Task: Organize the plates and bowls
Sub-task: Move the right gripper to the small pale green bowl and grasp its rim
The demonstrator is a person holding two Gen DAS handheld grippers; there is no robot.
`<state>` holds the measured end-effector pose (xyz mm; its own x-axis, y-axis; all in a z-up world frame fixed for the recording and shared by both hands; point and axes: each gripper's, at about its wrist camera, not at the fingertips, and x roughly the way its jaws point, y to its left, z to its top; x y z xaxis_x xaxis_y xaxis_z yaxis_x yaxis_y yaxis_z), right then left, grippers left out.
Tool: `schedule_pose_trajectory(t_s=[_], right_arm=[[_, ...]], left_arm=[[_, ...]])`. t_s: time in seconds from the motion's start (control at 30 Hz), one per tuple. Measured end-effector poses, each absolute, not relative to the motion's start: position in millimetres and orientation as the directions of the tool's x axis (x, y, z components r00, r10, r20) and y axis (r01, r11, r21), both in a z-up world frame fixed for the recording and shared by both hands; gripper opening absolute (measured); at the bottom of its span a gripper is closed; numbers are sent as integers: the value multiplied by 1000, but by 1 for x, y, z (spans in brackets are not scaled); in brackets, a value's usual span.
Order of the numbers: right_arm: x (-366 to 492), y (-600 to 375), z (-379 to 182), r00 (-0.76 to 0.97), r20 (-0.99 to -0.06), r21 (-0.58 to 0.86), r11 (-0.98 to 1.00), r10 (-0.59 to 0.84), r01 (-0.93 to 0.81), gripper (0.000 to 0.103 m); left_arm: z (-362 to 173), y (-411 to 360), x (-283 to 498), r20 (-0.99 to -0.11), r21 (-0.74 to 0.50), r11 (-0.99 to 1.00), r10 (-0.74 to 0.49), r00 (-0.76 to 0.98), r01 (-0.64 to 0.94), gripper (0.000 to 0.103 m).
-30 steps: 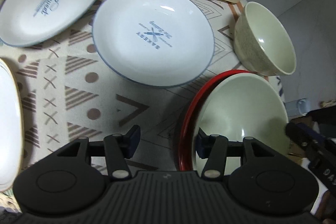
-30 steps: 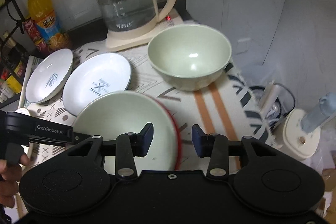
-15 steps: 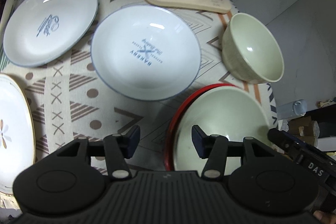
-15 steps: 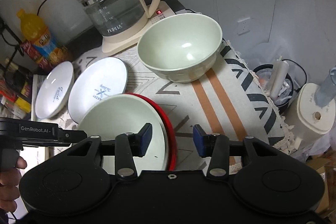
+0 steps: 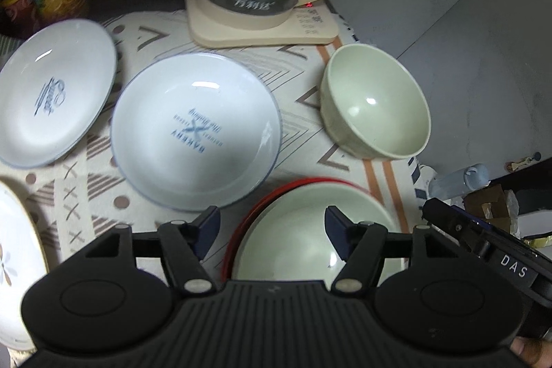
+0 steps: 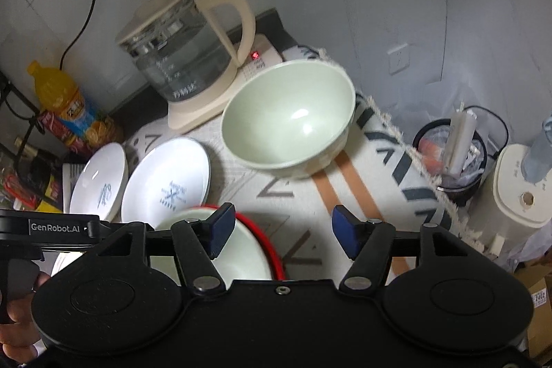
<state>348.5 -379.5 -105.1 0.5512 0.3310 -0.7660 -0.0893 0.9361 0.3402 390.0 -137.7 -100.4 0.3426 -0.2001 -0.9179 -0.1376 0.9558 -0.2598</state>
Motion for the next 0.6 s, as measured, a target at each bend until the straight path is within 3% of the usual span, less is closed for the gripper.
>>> schedule_pose_trajectory(t_s=[0.6], right_arm=[[397,-403,-120,566,-774,368,929,285,35,53]], left_arm=[[-115,-165,464,-900,-283,955,-233,369,-87,64]])
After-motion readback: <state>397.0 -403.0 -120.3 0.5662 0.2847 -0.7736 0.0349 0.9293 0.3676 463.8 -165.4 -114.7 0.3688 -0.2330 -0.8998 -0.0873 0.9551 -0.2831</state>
